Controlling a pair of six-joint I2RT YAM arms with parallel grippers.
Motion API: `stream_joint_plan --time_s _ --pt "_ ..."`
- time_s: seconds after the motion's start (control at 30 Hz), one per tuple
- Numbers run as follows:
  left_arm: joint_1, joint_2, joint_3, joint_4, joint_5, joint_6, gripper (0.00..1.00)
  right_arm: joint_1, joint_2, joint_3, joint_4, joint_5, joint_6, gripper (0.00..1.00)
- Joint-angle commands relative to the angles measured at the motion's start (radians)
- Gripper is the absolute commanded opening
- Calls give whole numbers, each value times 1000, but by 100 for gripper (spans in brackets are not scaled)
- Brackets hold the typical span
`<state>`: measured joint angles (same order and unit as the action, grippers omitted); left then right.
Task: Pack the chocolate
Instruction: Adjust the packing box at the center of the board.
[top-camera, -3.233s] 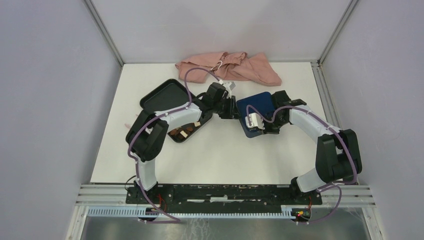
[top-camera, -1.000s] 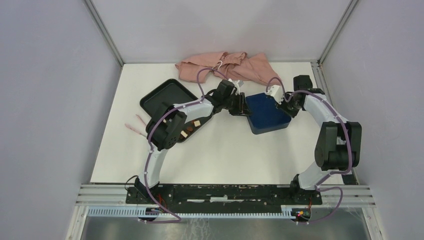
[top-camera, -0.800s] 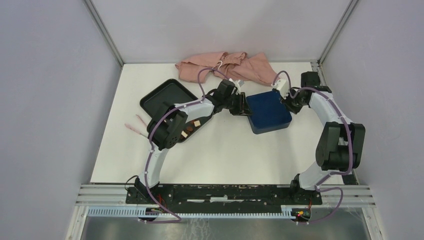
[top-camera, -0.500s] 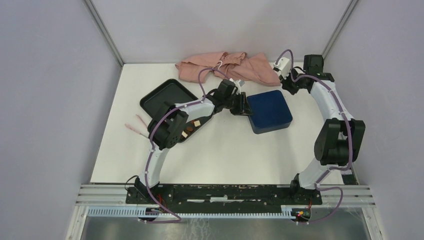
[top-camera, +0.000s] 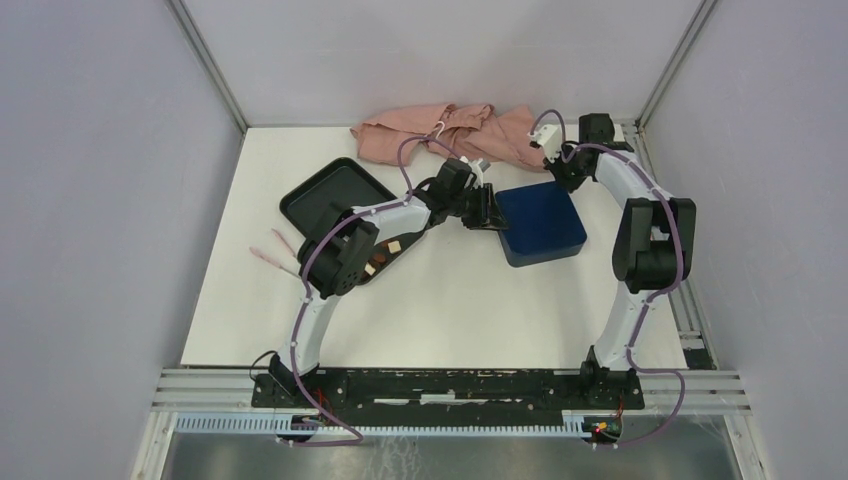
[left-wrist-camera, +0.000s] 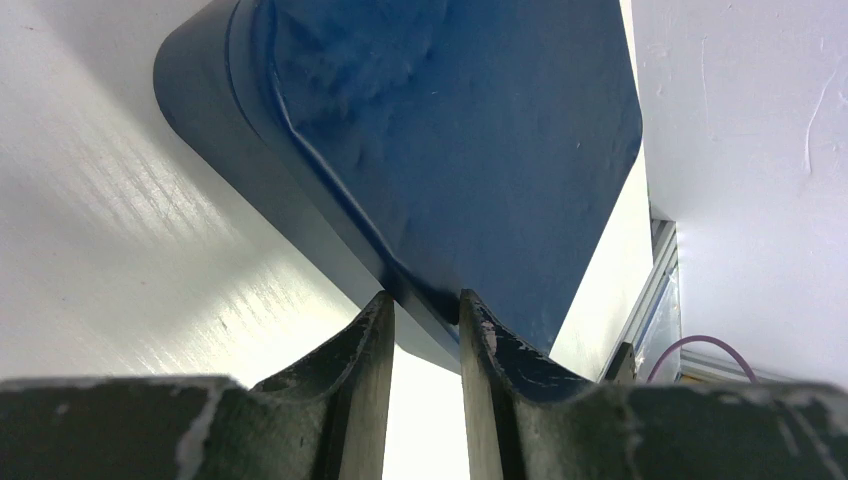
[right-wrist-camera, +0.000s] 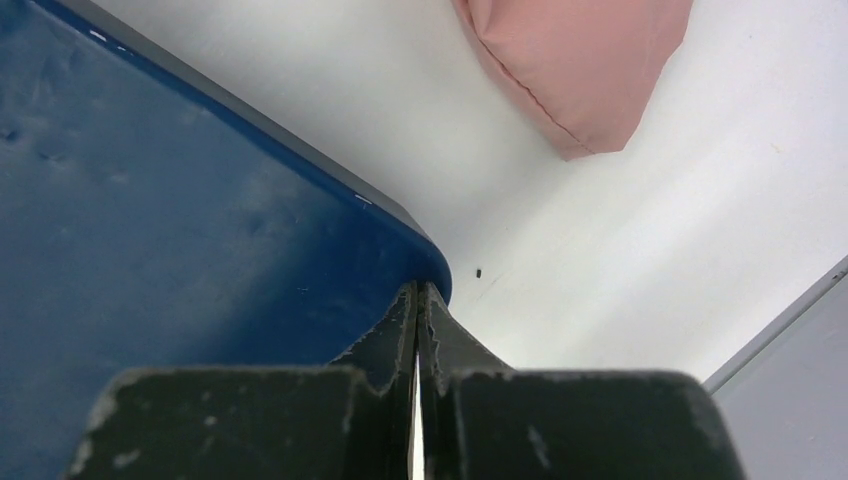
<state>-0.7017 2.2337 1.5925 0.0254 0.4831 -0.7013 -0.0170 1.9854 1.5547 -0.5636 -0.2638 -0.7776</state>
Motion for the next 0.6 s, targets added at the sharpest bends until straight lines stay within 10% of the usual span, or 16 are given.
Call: stream_joint_plan --time_s 0.0,0.23,0.57 --pt "0 31 17 10 9 -12 37 -28 -6 -10 -70 -17 25 3" --pt "4 -122 -38 98 -53 22 52 -98 -201 -66 57 -184 106 30" --pt "145 -215 -106 139 -96 33 46 -157 -55 -49 -10 -138 87 10"
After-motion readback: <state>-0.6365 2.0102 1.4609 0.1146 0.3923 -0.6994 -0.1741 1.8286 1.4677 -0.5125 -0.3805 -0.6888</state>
